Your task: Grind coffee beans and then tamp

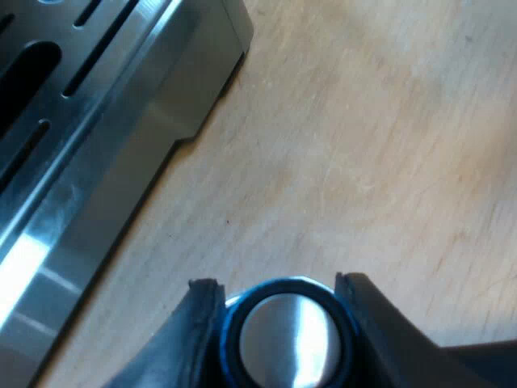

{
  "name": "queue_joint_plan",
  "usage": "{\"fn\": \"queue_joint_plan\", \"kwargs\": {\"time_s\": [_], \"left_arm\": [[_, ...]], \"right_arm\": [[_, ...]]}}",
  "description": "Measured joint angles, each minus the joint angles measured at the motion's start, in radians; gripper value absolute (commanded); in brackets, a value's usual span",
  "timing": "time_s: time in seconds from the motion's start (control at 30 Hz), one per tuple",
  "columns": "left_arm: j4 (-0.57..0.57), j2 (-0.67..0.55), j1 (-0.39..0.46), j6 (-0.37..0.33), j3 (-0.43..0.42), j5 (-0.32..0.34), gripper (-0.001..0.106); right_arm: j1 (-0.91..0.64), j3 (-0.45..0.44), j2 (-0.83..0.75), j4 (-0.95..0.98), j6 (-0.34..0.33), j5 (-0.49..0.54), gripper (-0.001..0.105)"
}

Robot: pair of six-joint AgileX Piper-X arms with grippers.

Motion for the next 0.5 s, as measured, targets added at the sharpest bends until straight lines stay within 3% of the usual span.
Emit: {"fn": "queue_joint_plan", "kwargs": {"time_s": [0.5], "left_arm": [[-0.023,-0.165,0.0,-0.002,-0.001,-0.001,0.019]], "right_arm": [[0.0,0.0,0.0,-0.052,0.0,0.0,0.066]]}}
